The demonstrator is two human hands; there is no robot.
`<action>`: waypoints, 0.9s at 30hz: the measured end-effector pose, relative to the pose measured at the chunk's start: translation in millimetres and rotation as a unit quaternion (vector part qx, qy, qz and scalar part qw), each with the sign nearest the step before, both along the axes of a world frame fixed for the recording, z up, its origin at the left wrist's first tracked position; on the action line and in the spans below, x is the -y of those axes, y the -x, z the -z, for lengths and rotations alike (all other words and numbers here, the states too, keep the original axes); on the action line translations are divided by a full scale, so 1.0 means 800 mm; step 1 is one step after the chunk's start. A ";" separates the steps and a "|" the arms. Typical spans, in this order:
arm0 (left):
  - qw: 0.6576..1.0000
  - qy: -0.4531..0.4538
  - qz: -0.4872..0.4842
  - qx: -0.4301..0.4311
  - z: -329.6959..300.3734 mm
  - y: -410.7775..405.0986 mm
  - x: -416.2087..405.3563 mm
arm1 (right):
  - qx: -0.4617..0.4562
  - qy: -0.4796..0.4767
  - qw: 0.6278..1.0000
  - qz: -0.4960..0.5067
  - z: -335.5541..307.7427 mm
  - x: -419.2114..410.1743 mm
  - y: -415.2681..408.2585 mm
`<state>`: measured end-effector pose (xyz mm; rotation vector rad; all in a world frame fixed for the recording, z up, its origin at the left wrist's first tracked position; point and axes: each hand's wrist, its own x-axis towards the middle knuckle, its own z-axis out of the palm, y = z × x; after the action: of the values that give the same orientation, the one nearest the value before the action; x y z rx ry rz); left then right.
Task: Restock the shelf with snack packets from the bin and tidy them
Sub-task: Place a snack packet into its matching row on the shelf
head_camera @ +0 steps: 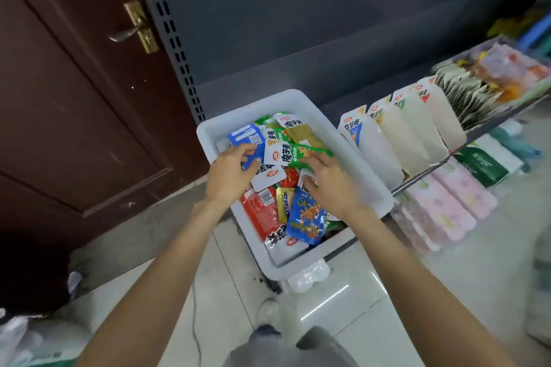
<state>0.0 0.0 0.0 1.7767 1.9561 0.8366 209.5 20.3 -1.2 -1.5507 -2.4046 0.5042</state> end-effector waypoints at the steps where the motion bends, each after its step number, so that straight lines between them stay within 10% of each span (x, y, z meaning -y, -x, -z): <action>1: 1.000 0.022 -0.004 0.002 0.003 0.002 -0.010 | -0.005 -0.004 1.000 0.004 0.002 -0.007 0.005; 8: 0.989 0.134 -0.054 -0.044 0.028 -0.021 -0.059 | 0.042 0.077 0.996 0.001 0.014 -0.063 0.032; 18: 0.879 0.033 -0.024 0.474 -0.043 -0.040 -0.053 | -0.184 -0.007 0.980 0.071 -0.035 -0.060 -0.002; 23: 0.851 0.063 0.051 0.519 -0.094 -0.083 -0.041 | -0.444 0.142 0.881 0.077 -0.070 -0.028 -0.049; 27: 0.919 0.138 0.173 0.327 -0.081 -0.146 -0.022 | -0.560 0.173 0.793 0.164 -0.076 -0.007 -0.108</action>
<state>116.7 17.9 65.1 1.3751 1.2137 0.8365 296.1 25.9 59.9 -1.1645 -1.1397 1.3517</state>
